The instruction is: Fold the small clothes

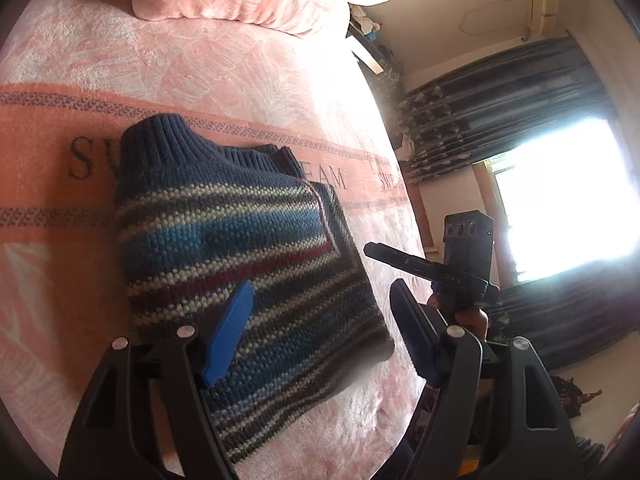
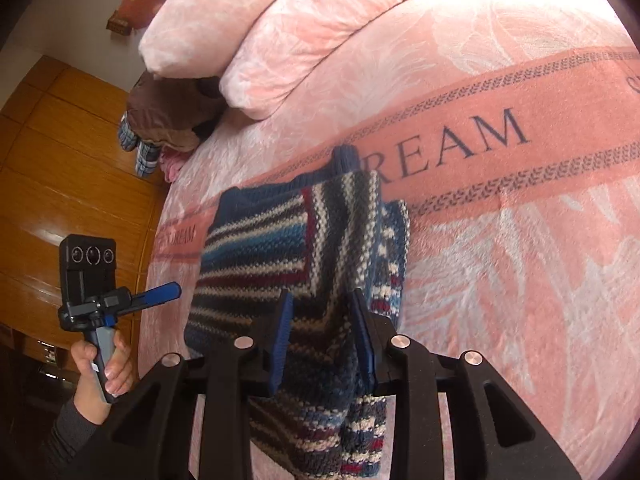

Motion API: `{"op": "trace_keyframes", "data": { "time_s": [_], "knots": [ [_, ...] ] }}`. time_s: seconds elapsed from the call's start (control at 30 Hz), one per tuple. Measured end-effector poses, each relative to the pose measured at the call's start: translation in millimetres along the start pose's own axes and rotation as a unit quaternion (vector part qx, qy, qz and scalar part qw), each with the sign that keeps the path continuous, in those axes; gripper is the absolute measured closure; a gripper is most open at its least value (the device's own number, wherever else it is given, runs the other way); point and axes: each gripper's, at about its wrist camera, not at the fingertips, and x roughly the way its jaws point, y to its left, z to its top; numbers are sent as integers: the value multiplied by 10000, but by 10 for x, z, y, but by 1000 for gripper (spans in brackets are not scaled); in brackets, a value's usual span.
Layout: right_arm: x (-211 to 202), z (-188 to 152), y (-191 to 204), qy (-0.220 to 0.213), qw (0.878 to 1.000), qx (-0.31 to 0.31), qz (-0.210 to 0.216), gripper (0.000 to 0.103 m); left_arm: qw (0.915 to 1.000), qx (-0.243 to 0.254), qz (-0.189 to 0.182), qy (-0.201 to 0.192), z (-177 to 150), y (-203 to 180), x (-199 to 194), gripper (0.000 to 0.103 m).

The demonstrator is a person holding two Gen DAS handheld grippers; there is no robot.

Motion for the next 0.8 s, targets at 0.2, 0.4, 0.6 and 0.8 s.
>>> {"op": "trace_keyframes", "data": {
  "time_s": [0.2, 0.4, 0.6, 0.8],
  "knots": [
    [37, -267, -141, 139, 9991, 123, -376, 70, 9991, -318, 252, -148, -115, 144, 82, 34],
    [-389, -744, 288, -12, 9986, -485, 187, 70, 9998, 80, -183, 53, -616, -94, 0, 27],
    [-143, -762, -9, 434, 9990, 8, 98, 89, 9989, -140, 267, 358, -845, 79, 319, 21],
    [-632, -324, -449, 11, 9906, 920, 1014, 21, 9986, -522, 36, -102, -984, 454, -242, 5]
  ]
}}
